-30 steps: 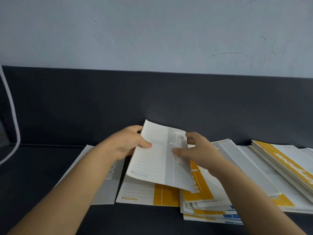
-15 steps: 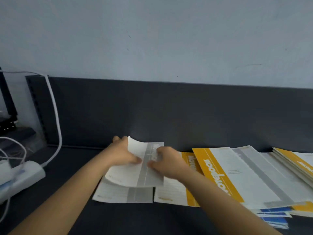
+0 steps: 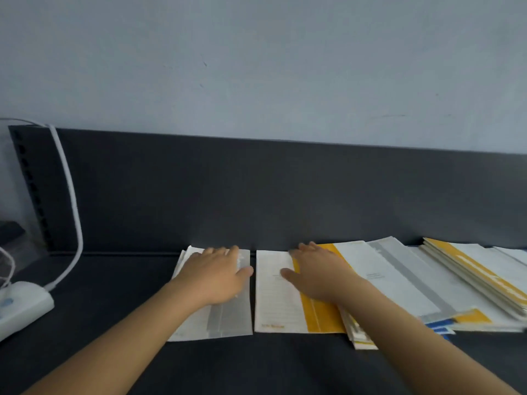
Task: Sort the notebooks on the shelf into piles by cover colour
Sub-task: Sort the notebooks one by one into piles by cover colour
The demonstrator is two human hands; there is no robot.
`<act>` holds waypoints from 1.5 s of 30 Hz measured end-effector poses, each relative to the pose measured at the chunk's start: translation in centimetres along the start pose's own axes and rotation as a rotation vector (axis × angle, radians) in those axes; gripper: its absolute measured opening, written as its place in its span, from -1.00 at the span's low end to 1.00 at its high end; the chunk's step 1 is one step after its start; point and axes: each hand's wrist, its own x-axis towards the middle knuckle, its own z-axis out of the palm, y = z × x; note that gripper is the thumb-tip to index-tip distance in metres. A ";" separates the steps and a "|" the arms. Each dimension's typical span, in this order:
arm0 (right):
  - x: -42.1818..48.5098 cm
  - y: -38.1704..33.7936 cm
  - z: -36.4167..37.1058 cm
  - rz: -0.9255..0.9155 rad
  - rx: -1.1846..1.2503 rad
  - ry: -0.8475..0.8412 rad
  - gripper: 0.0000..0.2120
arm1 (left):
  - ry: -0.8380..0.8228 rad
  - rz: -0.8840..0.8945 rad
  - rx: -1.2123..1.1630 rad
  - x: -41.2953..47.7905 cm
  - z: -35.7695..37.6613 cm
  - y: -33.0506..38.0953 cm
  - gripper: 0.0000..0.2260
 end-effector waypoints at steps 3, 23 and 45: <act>-1.3 5.8 -0.4 0.223 0.013 -0.012 -0.53 | -0.029 0.044 -0.394 1.1 -0.7 5.3 -0.44; -1.3 8.3 -4.1 -0.180 0.114 0.182 -0.33 | -0.195 0.227 -0.849 4.9 -4.9 10.5 -0.79; -0.1 5.4 0.6 0.189 0.775 0.258 -0.44 | -0.031 -0.309 -0.459 4.0 0.4 6.0 -0.39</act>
